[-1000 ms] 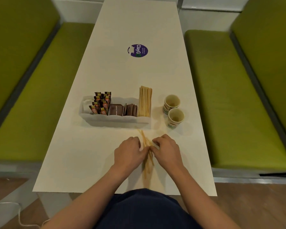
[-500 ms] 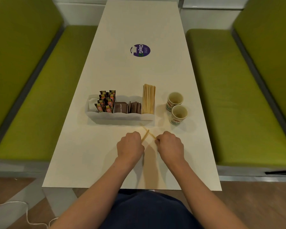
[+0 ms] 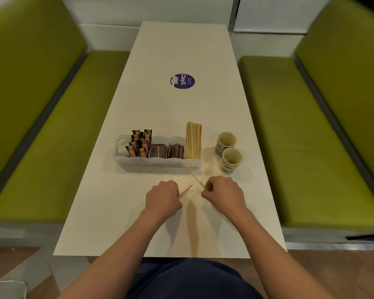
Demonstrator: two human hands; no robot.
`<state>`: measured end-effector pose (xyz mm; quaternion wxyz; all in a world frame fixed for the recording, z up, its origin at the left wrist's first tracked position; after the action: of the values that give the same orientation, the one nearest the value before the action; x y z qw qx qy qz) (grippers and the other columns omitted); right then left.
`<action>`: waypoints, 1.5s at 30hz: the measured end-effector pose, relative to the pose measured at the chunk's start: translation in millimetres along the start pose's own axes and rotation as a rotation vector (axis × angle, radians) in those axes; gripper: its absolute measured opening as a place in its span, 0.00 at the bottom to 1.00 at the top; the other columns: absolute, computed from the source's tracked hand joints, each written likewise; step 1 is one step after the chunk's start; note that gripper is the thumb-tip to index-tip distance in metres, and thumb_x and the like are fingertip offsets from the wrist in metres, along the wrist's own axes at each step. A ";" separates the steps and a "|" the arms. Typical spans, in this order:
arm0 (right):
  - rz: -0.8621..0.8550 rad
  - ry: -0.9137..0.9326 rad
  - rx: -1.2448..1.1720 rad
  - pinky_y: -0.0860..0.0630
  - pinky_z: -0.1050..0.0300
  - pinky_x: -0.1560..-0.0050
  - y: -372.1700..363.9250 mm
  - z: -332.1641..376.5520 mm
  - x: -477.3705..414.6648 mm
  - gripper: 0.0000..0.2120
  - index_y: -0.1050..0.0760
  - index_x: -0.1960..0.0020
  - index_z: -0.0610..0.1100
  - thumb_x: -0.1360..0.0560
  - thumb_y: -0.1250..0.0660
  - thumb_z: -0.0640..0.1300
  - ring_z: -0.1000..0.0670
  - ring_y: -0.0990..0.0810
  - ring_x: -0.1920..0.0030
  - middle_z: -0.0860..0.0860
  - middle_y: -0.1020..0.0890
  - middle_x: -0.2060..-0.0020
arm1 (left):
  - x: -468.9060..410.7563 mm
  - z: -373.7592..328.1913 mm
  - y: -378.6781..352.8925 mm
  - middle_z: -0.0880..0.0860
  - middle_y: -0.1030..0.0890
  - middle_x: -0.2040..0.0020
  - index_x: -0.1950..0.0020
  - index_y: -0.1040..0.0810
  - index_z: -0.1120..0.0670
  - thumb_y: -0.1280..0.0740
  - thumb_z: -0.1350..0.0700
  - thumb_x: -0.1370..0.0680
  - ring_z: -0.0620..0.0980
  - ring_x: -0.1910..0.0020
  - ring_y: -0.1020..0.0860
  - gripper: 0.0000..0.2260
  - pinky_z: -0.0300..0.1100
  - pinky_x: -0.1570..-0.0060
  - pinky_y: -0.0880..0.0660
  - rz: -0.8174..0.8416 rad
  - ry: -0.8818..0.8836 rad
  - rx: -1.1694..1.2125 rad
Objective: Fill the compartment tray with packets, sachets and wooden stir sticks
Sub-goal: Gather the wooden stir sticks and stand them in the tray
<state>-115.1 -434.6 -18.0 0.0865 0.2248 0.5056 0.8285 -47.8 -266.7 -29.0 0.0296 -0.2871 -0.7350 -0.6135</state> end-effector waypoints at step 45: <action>-0.455 -0.097 -0.714 0.19 0.54 0.51 33.9 31.6 -88.2 0.07 0.14 0.52 0.47 0.25 0.29 0.47 0.57 0.17 0.56 0.57 0.14 0.58 | -87.6 -25.5 72.0 0.51 0.20 0.60 0.49 0.26 0.55 0.23 0.59 0.28 0.46 0.60 0.19 0.14 0.40 0.58 0.23 -0.414 -0.020 0.839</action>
<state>-19.7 -458.1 -1.2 0.3631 0.1020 0.2191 0.8999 50.3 -318.0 6.2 0.0130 -0.1036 -0.9617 -0.2533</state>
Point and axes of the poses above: each hand's wrist, its own x-axis away from the middle knuckle, its own y-axis out of the back of the hand, z = x × y, the point moved 5 cm from there along -x, towards the middle knuckle
